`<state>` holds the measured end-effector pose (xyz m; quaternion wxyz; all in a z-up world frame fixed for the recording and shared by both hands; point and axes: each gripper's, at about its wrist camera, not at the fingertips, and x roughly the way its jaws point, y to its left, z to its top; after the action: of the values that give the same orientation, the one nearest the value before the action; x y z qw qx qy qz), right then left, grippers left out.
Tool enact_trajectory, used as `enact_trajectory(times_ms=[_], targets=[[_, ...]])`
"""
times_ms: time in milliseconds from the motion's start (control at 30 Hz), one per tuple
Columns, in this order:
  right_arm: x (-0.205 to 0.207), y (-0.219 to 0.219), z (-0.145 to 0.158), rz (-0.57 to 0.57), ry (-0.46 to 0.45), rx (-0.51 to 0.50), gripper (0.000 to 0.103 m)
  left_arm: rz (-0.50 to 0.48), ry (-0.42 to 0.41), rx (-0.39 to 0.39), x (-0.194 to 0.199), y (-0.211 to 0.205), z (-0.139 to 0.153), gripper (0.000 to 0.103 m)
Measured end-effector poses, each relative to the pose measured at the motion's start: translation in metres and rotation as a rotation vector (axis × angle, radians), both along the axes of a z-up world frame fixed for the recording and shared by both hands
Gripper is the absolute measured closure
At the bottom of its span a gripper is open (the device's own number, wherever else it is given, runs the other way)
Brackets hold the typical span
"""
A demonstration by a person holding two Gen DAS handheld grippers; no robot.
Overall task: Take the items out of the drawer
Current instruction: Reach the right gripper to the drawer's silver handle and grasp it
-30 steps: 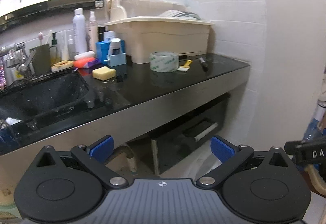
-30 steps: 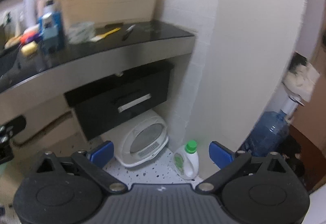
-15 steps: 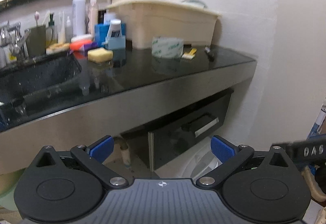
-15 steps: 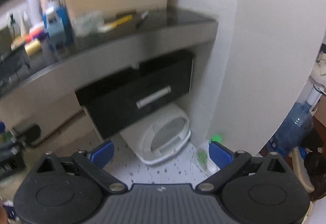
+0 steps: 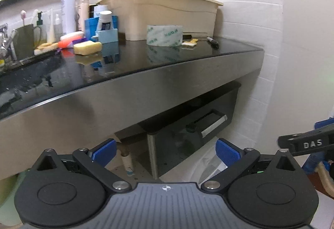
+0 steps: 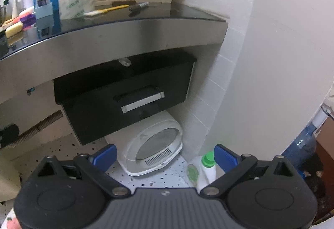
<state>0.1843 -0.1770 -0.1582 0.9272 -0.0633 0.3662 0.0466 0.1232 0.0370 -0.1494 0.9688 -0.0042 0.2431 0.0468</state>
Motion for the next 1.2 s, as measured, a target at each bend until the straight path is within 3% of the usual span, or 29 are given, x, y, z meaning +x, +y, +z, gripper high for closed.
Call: enact_trajectory(times_ms=[233, 367, 500, 600, 733, 867, 1200], targets=[[0.03, 0.002, -0.027, 0.011, 0.088, 0.054, 0.004, 0.099, -0.028, 0.013, 0.015, 0.001, -0.013, 0.002], [0.05, -0.007, -0.038, -0.055, 0.121, 0.149, 0.004, 0.096, 0.006, 0.049, 0.027, 0.004, -0.021, 0.002], [0.077, -0.018, -0.05, -0.098, 0.201, 0.231, 0.004, 0.018, 0.078, 0.022, 0.04, 0.009, -0.032, 0.001], [0.098, -0.014, -0.056, -0.127, 0.195, 0.165, 0.003, -0.045, 0.121, -0.02, 0.047, 0.012, -0.039, 0.001], [0.128, -0.006, -0.064, -0.156, 0.2, 0.166, 0.004, -0.036, 0.103, 0.026, 0.047, 0.007, -0.042, 0.0], [0.163, -0.002, -0.076, -0.231, 0.201, 0.15, 0.003, -0.042, 0.146, 0.03, 0.051, 0.008, -0.048, 0.0], [0.217, -0.009, -0.093, -0.296, 0.213, 0.392, 0.004, -0.051, 0.168, 0.065, 0.047, 0.019, -0.05, 0.0]])
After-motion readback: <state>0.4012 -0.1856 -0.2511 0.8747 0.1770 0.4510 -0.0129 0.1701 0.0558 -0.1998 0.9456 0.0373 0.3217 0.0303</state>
